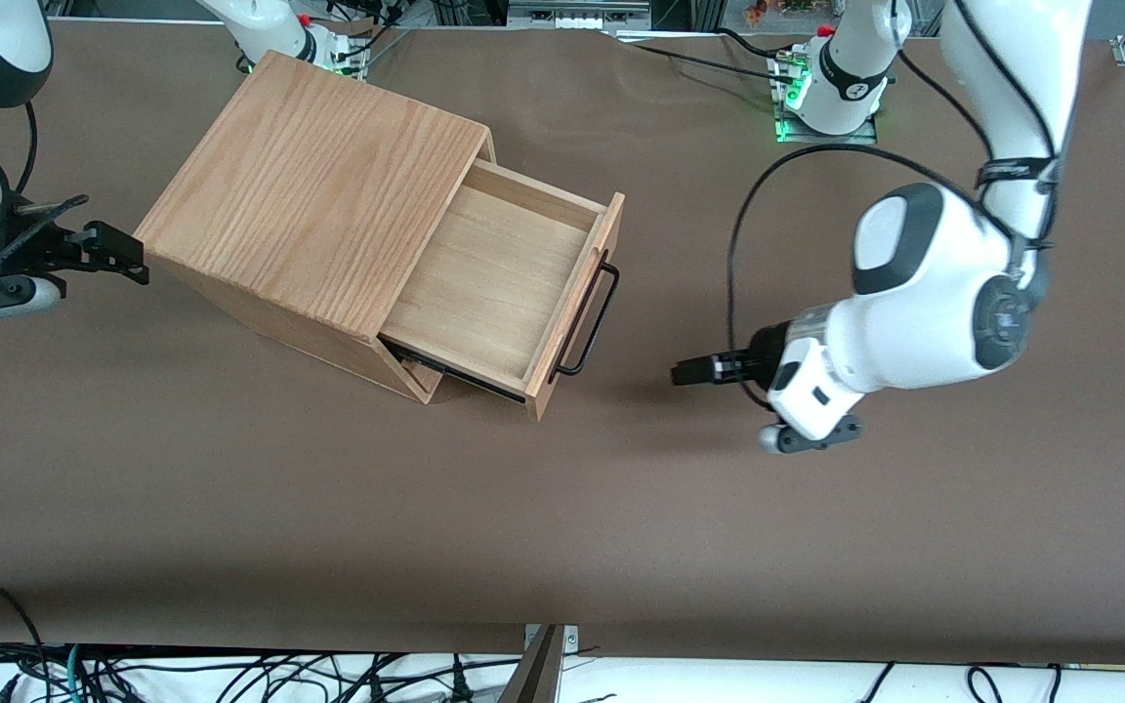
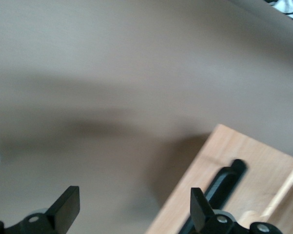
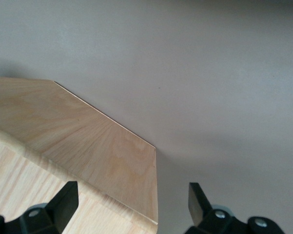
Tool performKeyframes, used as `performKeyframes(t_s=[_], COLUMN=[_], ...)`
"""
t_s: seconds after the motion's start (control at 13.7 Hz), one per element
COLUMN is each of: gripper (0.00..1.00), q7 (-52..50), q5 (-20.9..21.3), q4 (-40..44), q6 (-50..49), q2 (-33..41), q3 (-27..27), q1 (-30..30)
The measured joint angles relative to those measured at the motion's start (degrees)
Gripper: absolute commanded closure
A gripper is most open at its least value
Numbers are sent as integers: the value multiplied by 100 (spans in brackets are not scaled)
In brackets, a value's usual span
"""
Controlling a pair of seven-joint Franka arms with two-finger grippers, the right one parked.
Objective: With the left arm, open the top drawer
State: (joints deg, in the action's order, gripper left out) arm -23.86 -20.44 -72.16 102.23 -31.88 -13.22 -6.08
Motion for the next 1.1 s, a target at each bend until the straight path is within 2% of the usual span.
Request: performKeyframes(t_s=[0.22,0.59,0.95,1.1], gripper=[0,0,0,0], q7=[781,1492,2568,2949], q5=[244,1119,1418,1489], q4=[0,0,-23,-206], q6=[-661,-1063,-1146,-1157], q2=[118,240,344,579], q3=[44,41,59,241], q1=[493,1060,1623,1671])
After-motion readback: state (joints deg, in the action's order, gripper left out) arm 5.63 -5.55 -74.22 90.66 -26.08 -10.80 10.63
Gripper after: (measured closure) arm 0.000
